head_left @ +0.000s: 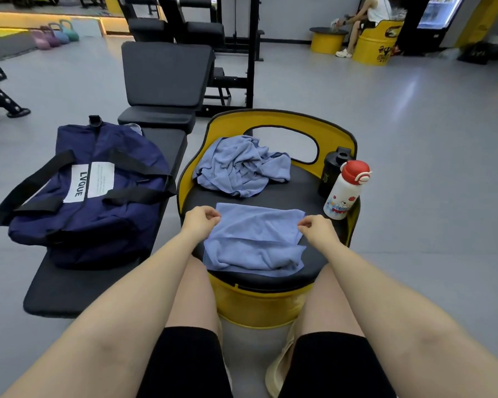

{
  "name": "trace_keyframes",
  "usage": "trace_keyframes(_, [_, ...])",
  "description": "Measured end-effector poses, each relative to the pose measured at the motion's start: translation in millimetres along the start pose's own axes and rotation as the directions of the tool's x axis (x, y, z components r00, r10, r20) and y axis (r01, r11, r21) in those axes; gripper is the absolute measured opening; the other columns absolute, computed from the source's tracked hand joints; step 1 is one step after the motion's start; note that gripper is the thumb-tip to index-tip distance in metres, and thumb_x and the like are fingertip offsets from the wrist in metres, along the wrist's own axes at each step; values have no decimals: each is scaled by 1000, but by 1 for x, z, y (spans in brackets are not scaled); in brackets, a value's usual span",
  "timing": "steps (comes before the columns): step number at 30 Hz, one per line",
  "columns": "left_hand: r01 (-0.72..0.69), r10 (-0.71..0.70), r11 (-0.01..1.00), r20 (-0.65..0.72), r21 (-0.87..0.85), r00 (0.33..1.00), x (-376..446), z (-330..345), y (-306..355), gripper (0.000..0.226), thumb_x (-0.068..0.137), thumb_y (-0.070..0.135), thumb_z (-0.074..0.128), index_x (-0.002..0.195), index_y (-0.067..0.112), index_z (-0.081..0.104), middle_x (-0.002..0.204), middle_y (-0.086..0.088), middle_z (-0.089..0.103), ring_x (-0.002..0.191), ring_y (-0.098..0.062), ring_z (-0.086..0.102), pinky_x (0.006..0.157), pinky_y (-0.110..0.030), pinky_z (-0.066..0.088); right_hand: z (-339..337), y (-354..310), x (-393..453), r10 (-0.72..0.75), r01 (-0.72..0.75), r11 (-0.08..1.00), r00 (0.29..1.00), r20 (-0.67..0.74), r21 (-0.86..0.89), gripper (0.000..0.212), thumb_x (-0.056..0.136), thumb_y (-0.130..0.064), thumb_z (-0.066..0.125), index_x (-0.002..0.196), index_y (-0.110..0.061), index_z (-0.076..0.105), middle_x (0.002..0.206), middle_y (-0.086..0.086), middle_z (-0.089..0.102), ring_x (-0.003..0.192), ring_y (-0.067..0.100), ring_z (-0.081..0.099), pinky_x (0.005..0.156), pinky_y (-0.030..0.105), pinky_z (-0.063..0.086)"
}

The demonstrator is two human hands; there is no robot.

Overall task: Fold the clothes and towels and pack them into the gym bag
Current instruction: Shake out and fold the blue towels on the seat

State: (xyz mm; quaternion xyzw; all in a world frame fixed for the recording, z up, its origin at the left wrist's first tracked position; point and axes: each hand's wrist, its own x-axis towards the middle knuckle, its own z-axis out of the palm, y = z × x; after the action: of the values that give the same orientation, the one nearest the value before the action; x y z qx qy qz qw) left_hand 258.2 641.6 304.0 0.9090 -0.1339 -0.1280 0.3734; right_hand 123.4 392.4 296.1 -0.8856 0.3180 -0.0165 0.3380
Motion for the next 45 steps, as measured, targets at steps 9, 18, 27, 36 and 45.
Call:
trace_keyframes(9, [170,-171,983,-7,-72,985,41,20,-21,19,93,18,56,108,9,65,105,-11,68,101,-24,61,83,-29,44,21,4,53,128,-126,990,991,-46,58,19,89,-7,53,96,2,69,99,20,68,86,32,62,80,43,52])
trace_keyframes(18, [292,-287,943,53,-158,957,90,55,-35,39,96,17,52,133,6,49,126,-12,58,117,-27,53,99,-35,42,51,18,98,294,-287,946,955,-24,153,28,91,-10,53,117,-9,63,121,15,61,109,30,58,83,30,44])
trace_keyframes(27, [363,-375,902,-5,-234,927,123,78,-38,36,93,15,55,129,10,55,132,-10,54,118,-27,52,94,-32,42,61,30,128,368,-351,912,929,-47,211,33,91,-12,57,123,-8,51,125,13,56,104,25,55,75,28,40])
trace_keyframes(36, [377,-387,902,-9,-209,922,115,81,-35,20,91,21,61,110,16,67,121,-3,61,116,-26,51,95,-35,44,63,23,131,482,-469,826,875,38,313,34,90,-16,56,122,-4,59,122,16,60,104,31,58,81,31,47])
trace_keyframes(45, [175,-285,781,-93,-599,954,106,42,-5,18,93,17,58,110,15,62,115,-6,61,101,-20,54,88,-33,47,30,5,127,409,-302,645,912,17,702,39,92,-9,55,129,3,52,125,23,58,113,38,58,89,43,51])
